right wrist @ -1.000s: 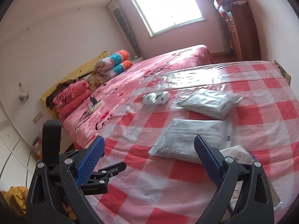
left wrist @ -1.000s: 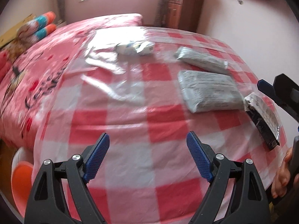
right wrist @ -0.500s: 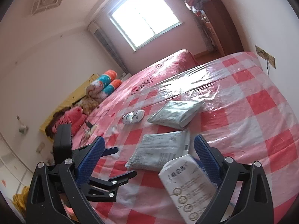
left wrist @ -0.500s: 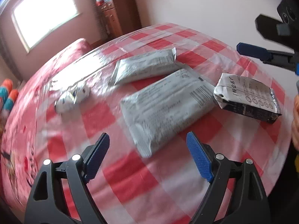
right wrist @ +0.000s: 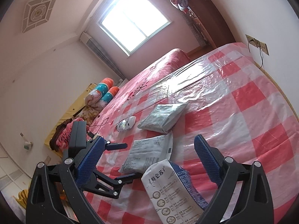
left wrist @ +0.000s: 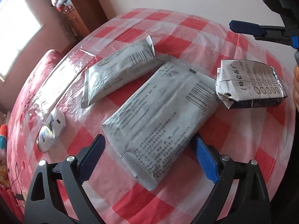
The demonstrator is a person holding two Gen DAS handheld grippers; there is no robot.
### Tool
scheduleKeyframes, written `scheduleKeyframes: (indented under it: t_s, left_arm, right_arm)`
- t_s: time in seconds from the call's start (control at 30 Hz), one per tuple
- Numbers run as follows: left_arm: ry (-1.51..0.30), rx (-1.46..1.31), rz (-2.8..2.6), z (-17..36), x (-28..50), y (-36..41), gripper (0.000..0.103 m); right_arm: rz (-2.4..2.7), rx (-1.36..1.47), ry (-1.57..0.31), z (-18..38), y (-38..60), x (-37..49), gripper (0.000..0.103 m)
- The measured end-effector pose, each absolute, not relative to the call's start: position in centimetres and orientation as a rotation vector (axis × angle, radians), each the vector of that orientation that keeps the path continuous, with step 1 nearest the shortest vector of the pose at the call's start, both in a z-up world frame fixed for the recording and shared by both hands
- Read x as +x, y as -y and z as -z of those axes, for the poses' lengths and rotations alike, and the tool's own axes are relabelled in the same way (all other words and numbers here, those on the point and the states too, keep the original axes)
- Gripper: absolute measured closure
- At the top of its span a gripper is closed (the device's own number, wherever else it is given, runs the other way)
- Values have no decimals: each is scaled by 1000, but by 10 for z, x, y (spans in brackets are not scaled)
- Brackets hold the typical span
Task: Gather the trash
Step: 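Bring both open grippers over the grey packets and white carton, then close the right gripper on the white milk carton and lift it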
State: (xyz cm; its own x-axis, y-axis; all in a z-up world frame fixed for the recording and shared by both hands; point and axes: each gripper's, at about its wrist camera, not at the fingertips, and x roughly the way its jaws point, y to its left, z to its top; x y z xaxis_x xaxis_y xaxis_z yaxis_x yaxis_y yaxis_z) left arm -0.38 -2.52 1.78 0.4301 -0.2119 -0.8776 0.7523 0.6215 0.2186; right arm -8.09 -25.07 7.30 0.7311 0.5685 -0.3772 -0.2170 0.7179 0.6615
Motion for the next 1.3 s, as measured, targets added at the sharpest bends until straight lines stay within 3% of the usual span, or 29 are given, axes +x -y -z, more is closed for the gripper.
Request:
scheduleKeyframes:
  t_s: [0.3,0.93,1.3]
  left_arm:
    - [-1037,676,760,-17,24,37,7]
    - [-1062,907,985,-12,52,81,3]
    - [-1106,857,1075,-6,73,87,3]
  right_arm:
    - [-473,651,-631,-66,259,-82,8]
    - [-473,601,-681,-61,247,-76,8]
    - [-472,609,-693,-57,249,-69,8]
